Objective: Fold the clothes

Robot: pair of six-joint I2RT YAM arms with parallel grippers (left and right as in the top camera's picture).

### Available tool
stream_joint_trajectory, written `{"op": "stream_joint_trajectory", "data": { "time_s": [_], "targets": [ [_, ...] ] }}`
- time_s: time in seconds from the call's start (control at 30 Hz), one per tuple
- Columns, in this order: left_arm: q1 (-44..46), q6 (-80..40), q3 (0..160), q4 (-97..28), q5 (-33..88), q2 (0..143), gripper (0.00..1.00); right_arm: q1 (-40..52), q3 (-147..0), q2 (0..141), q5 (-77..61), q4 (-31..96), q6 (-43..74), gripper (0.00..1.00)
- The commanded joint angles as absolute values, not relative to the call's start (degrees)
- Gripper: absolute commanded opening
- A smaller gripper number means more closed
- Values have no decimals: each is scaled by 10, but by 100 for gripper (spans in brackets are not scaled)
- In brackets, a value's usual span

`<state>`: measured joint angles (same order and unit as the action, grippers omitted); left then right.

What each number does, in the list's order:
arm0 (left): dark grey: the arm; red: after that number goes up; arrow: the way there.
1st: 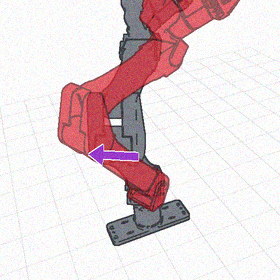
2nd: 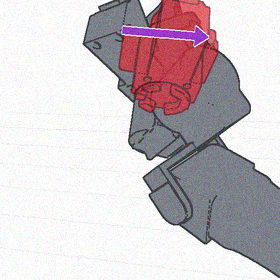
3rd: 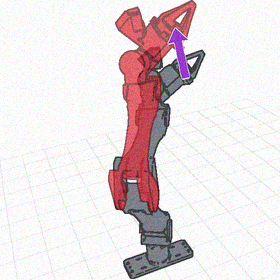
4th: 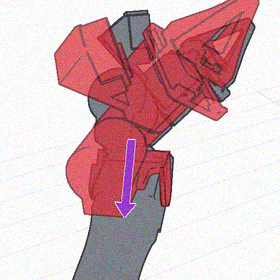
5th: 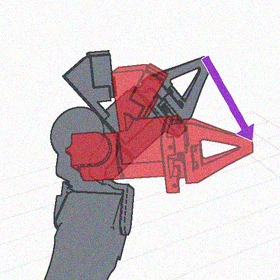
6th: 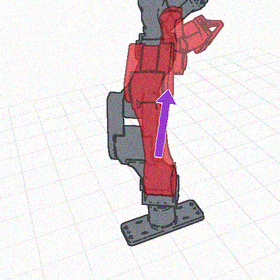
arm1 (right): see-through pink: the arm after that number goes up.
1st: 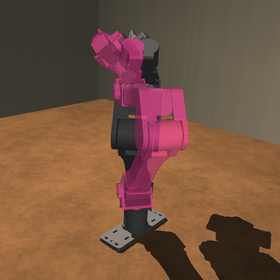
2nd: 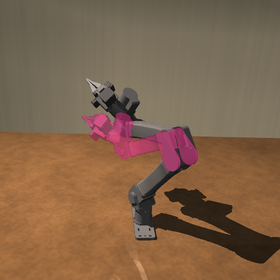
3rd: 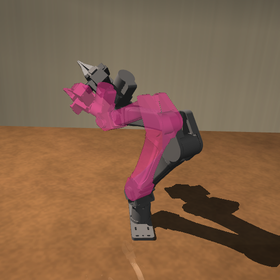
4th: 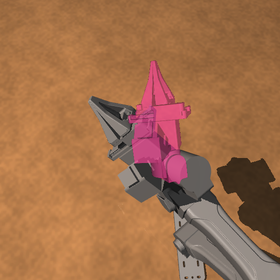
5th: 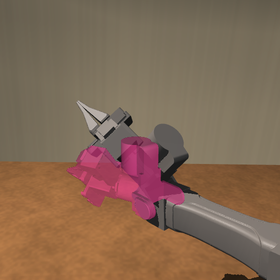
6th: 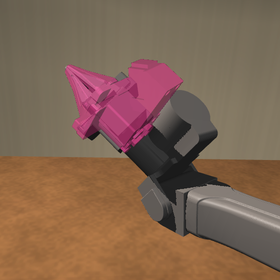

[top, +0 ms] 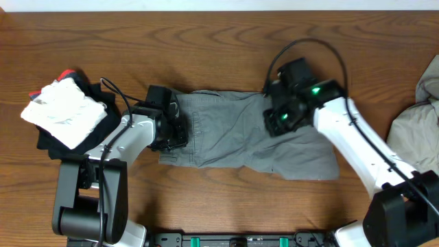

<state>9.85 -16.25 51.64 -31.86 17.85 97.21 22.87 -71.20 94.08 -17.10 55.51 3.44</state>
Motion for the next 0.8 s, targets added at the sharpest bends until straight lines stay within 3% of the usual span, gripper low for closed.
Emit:
{"op": "stream_joint_trajectory", "data": {
  "time_s": [0.0,0.3,0.43,0.57,0.77],
  "targets": [
    [97,-159,511,-314,173,990,29,246,-665,946,-210,548,54,9],
    [97,-159,511,-314,173,990,29,248,-530,946,-218,463,70,11],
    [97,-159,511,-314,173,990,29,235,-491,946,-91,447,151,10],
    [97,-159,511,-314,173,990,29,191,-482,946,19,462,224,13],
    [97,-159,511,-314,173,990,30,91,-482,946,32,444,231,19]
  ]
}}
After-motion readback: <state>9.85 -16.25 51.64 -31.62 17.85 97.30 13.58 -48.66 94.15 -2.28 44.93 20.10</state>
